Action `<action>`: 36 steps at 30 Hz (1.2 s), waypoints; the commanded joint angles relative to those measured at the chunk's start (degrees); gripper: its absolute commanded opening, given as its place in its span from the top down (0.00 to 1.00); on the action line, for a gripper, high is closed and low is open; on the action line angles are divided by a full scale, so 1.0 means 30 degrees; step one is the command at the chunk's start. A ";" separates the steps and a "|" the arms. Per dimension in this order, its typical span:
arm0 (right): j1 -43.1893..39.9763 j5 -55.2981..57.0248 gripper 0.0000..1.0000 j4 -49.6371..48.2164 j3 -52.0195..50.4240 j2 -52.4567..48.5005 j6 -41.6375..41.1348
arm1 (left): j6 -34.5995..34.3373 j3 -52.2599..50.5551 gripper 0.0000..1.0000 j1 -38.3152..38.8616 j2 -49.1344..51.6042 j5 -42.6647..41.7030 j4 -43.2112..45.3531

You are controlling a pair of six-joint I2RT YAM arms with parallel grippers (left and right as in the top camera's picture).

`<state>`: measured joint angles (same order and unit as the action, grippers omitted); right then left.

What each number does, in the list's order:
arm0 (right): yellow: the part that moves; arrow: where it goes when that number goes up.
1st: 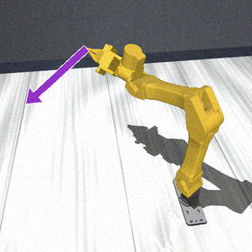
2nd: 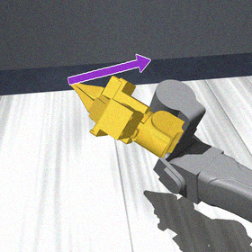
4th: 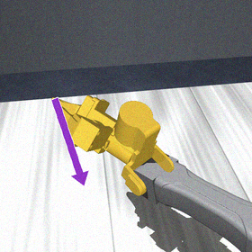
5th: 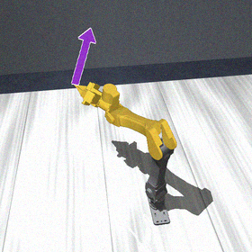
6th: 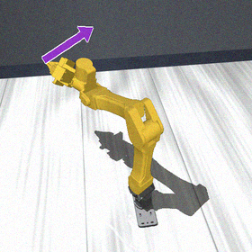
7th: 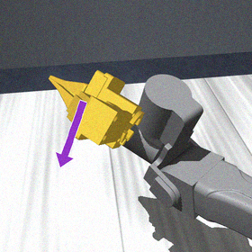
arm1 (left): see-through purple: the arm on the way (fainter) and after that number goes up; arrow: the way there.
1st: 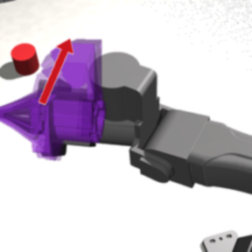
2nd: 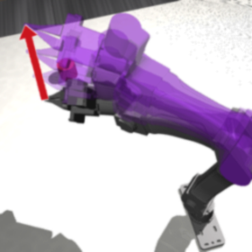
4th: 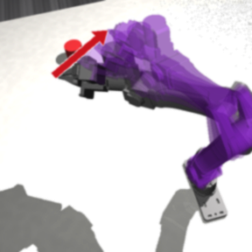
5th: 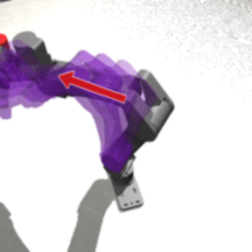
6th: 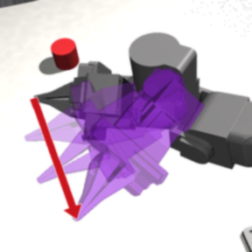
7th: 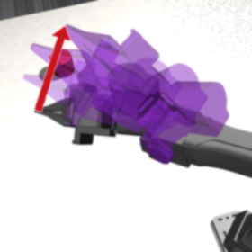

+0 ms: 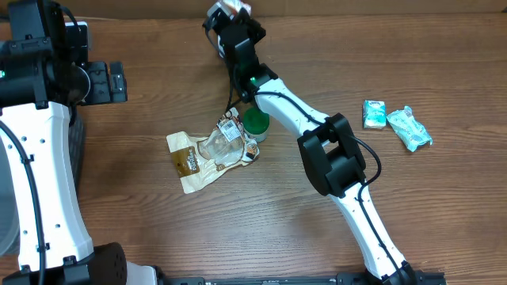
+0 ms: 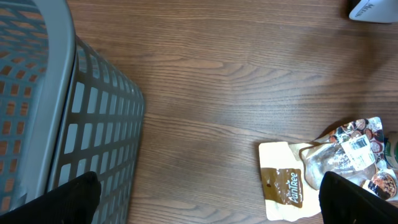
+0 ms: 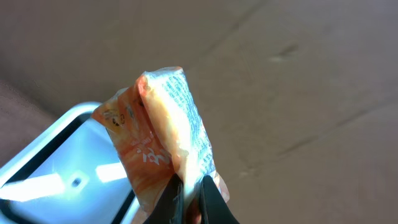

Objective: Scan the item barcode
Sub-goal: 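Hold the orange pack in front of the scanner face, then carry the orange pack right and set it down beside the packets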

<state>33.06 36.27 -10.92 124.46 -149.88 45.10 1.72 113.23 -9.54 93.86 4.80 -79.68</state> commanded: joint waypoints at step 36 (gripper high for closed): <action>-0.0364 -0.7300 0.96 1.7719 0.0131 1.0542 -1.5664 | 0.0306 0.0131 0.00 -0.0153 -0.0138 0.0029 0.0066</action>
<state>33.10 19.38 36.07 124.01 -127.39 14.68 1.72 113.23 -9.54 93.86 4.78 -79.68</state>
